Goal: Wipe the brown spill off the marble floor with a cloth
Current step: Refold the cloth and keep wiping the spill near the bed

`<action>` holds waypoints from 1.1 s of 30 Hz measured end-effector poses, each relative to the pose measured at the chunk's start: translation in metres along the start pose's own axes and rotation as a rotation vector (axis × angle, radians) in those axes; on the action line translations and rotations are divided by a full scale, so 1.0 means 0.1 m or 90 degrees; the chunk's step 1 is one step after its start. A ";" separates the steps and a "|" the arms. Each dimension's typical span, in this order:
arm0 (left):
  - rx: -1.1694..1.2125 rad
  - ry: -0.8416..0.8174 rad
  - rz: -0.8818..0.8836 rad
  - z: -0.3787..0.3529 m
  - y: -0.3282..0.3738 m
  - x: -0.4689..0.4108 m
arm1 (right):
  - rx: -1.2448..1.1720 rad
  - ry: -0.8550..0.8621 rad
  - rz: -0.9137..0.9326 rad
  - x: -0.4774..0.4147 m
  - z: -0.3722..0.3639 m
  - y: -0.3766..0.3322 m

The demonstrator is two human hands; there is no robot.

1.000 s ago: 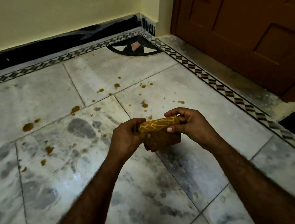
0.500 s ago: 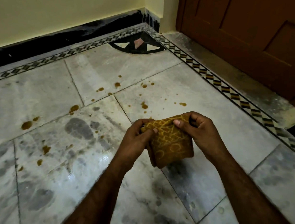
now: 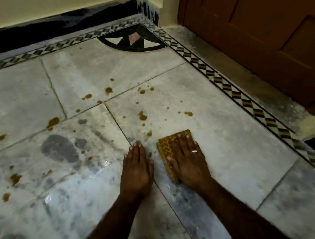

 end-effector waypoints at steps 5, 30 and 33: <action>-0.065 0.025 -0.020 -0.17 0.00 -0.18 | 0.054 0.048 0.042 0.01 -0.01 -0.08; -0.072 0.127 -0.028 -0.30 0.03 -0.26 | 0.059 0.119 -0.204 -0.65 0.14 0.65; -0.051 0.110 -0.002 -0.30 0.02 -0.28 | 0.068 0.128 -0.249 -1.06 0.15 0.76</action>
Point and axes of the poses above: each hand's wrist, its own x-axis away from the middle knuckle, its own z-axis out of the back of the hand, y = z × x, the point moved 2 cm from there along -x, towards the middle knuckle, and after that the axes turned 9 degrees about -x, right-handed, at the moved point
